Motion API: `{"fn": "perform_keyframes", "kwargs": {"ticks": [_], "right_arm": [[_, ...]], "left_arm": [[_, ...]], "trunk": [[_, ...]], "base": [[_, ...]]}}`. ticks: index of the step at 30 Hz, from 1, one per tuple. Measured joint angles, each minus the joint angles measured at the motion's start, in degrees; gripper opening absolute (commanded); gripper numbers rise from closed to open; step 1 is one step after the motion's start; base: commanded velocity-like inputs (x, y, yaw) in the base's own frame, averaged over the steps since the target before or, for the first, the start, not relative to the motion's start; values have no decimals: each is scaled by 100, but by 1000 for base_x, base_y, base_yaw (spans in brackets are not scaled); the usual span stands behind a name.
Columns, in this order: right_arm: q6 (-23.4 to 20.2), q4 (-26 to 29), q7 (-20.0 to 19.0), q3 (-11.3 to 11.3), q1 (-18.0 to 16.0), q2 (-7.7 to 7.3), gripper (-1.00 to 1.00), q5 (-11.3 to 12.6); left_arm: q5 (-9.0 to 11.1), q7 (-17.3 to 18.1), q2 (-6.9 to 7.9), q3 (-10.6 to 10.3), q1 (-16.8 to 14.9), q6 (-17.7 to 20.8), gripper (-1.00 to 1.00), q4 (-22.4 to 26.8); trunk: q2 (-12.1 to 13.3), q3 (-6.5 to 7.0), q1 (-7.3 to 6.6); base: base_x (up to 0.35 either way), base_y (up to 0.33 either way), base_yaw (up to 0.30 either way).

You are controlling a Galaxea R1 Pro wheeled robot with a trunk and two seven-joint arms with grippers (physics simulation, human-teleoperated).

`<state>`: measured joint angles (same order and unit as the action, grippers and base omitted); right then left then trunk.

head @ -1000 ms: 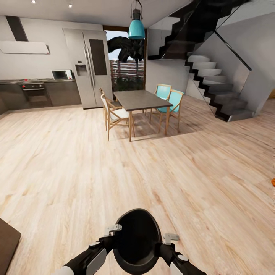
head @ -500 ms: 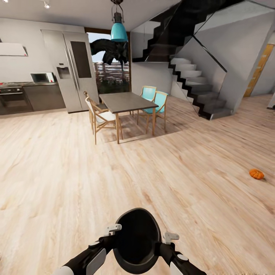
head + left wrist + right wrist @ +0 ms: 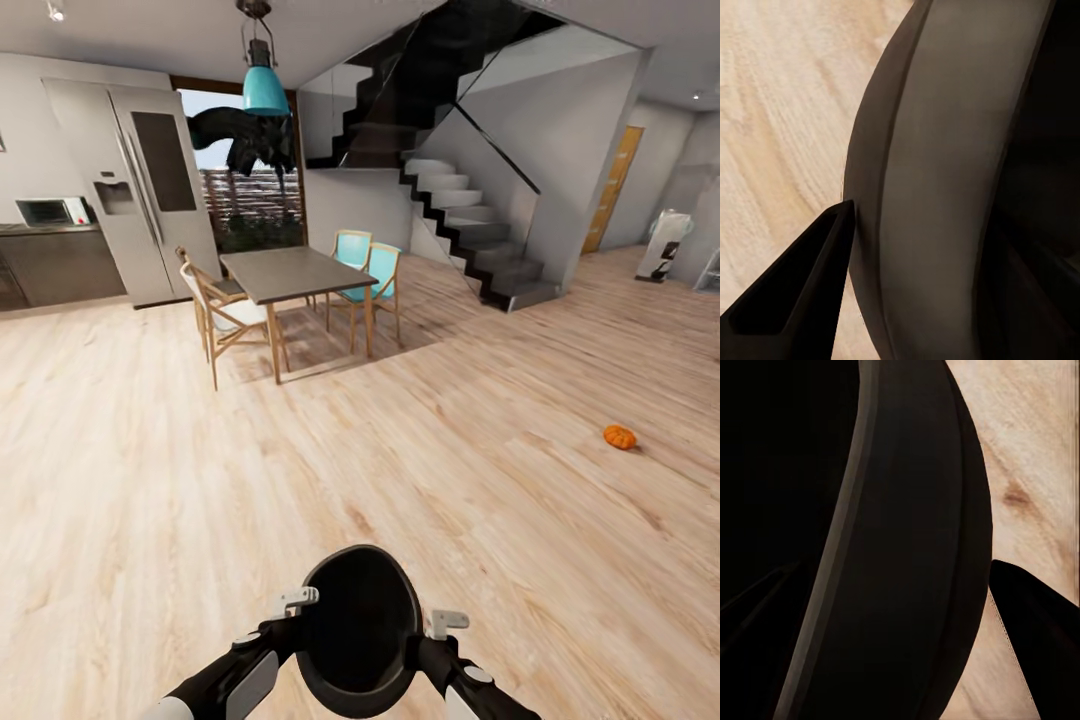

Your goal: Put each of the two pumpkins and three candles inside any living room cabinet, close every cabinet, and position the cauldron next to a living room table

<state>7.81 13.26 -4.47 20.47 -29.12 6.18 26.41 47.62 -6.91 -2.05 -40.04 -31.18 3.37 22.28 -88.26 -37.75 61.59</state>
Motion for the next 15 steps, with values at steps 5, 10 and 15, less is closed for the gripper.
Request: {"fn": "perform_keyframes", "kwargs": {"ticks": [5, 10, 15], "right_arm": [[18, -17, -12, -6, -1, -1, -100, 0], [33, -6, -10, -5, -2, 0, -100, 1], [29, -47, -26, -10, 0, -1, -100, 1]], "left_arm": [[13, -10, -3, -18, 1, -10, -100, -2], [14, -18, 8, -26, 1, -15, -100, 29], [33, -14, -16, -41, 2, -25, -100, -31]], "trunk": [[0, 27, 0], [0, 53, 0], [0, 79, -2]], "base": [[0, 0, -236], [1, 0, -236], [161, 0, -221]]}}
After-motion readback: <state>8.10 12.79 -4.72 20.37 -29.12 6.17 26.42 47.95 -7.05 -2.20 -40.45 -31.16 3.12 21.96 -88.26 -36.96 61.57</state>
